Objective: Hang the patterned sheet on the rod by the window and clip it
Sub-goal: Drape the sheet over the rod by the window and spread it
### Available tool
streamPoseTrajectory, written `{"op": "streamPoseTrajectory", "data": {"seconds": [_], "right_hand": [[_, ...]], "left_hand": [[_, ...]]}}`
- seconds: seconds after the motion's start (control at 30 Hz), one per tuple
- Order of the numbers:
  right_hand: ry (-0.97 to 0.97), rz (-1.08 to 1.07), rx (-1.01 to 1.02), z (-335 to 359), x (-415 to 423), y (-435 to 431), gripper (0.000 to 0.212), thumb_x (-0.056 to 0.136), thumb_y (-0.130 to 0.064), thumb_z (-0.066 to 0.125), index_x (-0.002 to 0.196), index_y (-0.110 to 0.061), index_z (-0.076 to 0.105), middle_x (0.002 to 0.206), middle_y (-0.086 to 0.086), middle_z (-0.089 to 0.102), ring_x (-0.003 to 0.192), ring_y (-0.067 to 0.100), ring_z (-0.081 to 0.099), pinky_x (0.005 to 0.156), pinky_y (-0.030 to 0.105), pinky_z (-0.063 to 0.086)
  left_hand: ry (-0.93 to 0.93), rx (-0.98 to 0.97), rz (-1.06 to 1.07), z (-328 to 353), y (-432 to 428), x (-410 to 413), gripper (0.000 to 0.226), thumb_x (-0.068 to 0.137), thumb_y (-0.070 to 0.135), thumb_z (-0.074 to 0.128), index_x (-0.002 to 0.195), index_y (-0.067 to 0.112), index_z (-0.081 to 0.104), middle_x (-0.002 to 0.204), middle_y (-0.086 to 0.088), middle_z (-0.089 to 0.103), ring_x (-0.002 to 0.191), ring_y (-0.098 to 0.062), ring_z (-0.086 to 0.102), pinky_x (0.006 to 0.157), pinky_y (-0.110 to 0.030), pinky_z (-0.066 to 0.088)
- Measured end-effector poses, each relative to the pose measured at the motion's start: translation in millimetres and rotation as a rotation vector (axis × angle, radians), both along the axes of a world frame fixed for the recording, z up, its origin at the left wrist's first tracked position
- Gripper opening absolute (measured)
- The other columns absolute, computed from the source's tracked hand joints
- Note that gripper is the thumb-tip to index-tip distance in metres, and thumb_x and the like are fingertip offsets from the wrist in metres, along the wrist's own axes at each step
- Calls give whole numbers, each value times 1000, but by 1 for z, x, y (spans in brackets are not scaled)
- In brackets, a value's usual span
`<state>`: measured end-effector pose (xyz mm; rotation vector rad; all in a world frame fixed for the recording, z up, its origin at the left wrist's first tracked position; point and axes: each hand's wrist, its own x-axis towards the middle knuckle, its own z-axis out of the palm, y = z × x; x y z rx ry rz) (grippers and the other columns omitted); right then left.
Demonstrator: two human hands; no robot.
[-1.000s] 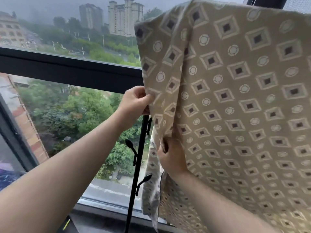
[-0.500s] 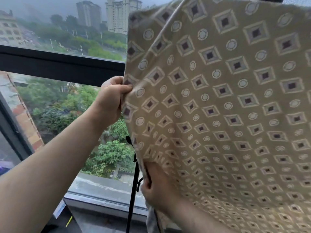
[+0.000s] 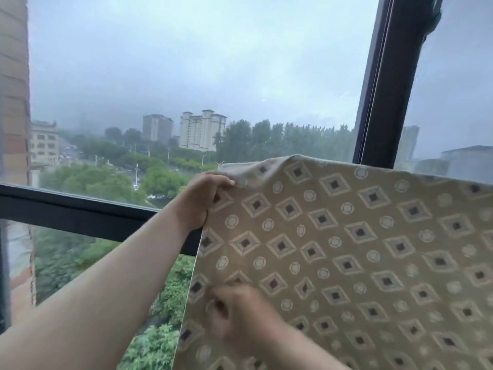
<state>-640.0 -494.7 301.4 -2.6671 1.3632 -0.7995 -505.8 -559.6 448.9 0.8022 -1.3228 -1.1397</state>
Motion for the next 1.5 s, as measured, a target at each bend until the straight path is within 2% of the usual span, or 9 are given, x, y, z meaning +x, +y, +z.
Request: {"op": "streamPoseTrajectory", "data": {"seconds": [0.03,0.1,0.23,0.3,0.43,0.7,1.03,1.2,1.5], "right_hand": [[-72,-58,-194,35,-11,-3,14,85,-26,52,93,-22,62,88,2,66,78,23,59,69,29,53],[-169,-154,-527,107,-32,-11,19,82,-23,55,94,-19,69,89,2,69,82,24,62,71,30,52],[-72,-373,-664,207,-67,-28,30,90,-20,55,118,-12,63,118,7,61,114,23,51,99,33,38],[67,-437,-632,228,-81,-40,33,93,-26,50,122,-13,60,123,8,58,117,26,50,103,38,36],[212,-445,-362,238,-93,-60,26,95,-31,42,100,-18,63,107,6,62,95,24,56,78,33,42],[123,-331,-341,233,-95,-75,21,95,-31,46,90,-20,64,97,4,67,91,26,61,80,39,51],[262,-481,-308,236,-64,-89,33,98,-55,36,96,-25,51,96,0,61,85,22,54,73,36,39],[259,-509,-328,233,-72,-92,33,98,-56,35,97,-27,51,93,-2,59,86,22,55,75,36,40],[236,-473,-313,233,-85,-91,30,98,-55,34,98,-30,49,100,-1,61,88,21,51,75,36,36]], "left_hand": [[0,-1,0,6,-1,-1,9,76,10,63,84,12,67,78,-15,61,61,-26,55,59,-30,45],[24,-18,-21,15,-5,-5,13,89,12,59,80,14,67,71,-10,64,52,-21,60,49,-24,47],[145,-7,81,28,-16,-13,18,91,13,65,74,16,70,75,-9,69,58,-22,65,54,-31,56],[203,3,133,31,-20,-16,8,88,13,68,80,16,70,81,-11,69,64,-25,64,60,-35,57],[352,-20,208,29,-28,-24,10,90,14,67,80,16,67,74,-9,70,58,-22,65,62,-40,58],[526,-41,207,31,-49,-2,20,95,9,58,76,14,62,55,-1,67,47,-14,64,43,-33,56],[371,-80,134,41,-77,40,15,92,14,62,77,12,65,63,-4,70,55,-18,66,51,-36,59],[343,-55,116,38,-84,33,12,91,15,64,80,14,65,72,-5,69,60,-18,65,52,-35,59],[324,-46,128,30,-83,19,14,94,16,60,81,14,64,64,-1,71,56,-15,67,55,-33,60]]}}
